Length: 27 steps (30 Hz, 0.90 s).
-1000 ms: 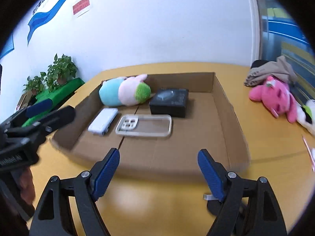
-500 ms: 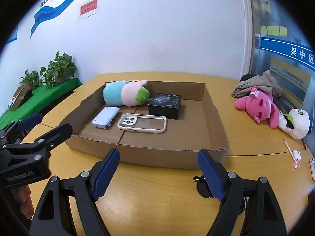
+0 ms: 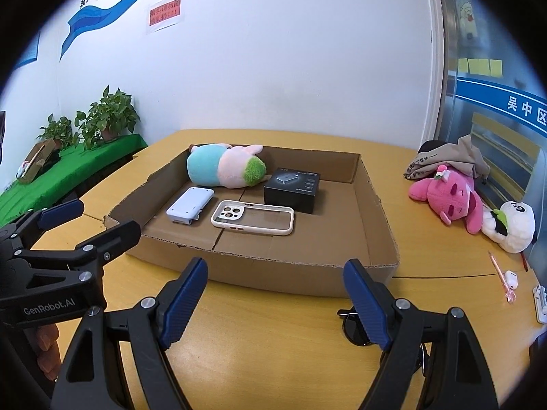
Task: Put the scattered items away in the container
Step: 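Withdraw both grippers and move toward the black sunglasses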
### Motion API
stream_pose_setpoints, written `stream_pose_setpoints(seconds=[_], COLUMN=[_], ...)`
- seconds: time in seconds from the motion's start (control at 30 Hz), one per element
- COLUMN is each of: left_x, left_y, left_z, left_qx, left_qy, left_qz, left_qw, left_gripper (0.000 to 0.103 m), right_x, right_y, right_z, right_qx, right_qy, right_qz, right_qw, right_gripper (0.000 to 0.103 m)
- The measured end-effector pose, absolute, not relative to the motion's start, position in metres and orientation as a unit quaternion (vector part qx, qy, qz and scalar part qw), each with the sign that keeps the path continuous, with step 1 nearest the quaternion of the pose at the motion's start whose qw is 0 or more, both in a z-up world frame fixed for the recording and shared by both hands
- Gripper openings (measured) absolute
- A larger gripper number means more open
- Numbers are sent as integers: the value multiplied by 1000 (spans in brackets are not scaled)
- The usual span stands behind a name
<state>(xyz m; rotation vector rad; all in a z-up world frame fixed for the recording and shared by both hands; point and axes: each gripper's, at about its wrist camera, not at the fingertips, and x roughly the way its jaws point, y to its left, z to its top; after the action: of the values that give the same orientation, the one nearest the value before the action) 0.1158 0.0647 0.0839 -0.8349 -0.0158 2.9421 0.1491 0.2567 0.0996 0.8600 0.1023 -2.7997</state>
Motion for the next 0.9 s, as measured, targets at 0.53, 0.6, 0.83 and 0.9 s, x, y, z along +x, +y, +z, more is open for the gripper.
stream_pose_setpoints(seconds=[0.53,0.6,0.83,0.9], left_x=[113,114,112,112], left_y=[68,70,70,71], left_z=[74,73,67,67], left_qx=[-284,-286,-296,-295], left_qy=[-4,-2,-31,-30], left_qz=[958,957,952,953], left_qw=[41,43,68,66], left_gripper=[103,103,103,103], right_x=[150,150,147,147], right_y=[258,260,273,274], right_z=[97,96,97,98], right_qx=[302,302,309,308], right_qy=[28,26,14,16], right_qz=[-947,-946,-945,-946], right_qw=[110,112,106,104], right_gripper=[81,81,81,81])
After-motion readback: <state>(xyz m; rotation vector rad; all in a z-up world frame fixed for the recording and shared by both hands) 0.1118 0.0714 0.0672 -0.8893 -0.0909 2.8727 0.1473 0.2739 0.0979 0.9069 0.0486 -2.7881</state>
